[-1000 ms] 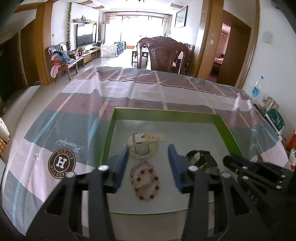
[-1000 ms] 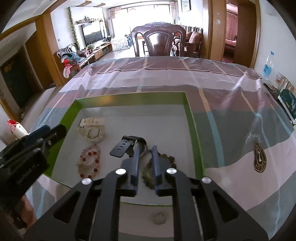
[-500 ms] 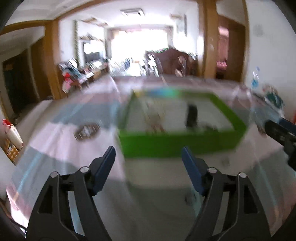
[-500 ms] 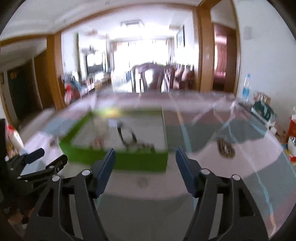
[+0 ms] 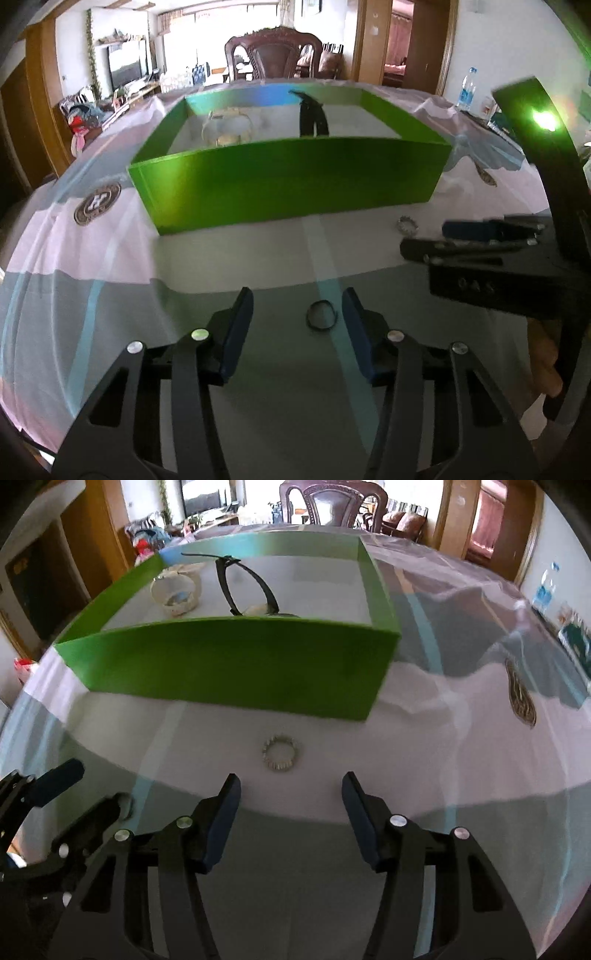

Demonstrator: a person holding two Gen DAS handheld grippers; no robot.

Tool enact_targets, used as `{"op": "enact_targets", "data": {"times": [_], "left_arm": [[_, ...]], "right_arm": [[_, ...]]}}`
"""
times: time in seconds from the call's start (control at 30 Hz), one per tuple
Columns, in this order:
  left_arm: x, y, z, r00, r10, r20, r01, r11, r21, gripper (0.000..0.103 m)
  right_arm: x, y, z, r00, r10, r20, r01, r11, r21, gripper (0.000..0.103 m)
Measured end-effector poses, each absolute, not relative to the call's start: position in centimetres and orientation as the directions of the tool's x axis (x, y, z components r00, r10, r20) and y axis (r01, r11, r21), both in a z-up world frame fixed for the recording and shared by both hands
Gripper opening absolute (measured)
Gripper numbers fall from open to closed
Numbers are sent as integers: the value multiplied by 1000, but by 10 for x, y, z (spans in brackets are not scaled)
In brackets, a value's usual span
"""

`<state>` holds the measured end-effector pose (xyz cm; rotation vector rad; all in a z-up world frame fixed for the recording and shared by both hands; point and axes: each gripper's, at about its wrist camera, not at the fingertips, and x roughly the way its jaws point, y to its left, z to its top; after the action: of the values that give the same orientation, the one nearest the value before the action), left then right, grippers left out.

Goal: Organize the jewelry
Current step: 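Grasp the dark ring with the left tool while the right grasps the silver ring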

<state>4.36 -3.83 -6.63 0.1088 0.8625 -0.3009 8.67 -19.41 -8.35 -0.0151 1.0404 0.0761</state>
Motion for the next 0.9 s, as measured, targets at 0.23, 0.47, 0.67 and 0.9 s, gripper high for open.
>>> {"op": "enact_targets", "data": {"times": [0.23, 0.47, 0.67, 0.9], "left_arm": [[43, -26, -65, 600, -232, -766, 288, 955, -63, 51], [37, -32, -65, 577, -271, -770, 331, 940, -83, 51], [43, -43, -75, 553, -243, -797, 333, 941, -56, 34], [48, -26, -74, 575, -184, -797, 260, 965, -35, 34]], "right_arm": [[97, -181, -83, 504, 71, -861, -101, 995, 22, 21], [74, -186, -84, 500, 79, -862, -99, 995, 34, 21], [57, -188, -84, 502, 70, -862, -72, 997, 39, 21], [49, -177, -84, 503, 89, -860, -89, 995, 51, 21]]}}
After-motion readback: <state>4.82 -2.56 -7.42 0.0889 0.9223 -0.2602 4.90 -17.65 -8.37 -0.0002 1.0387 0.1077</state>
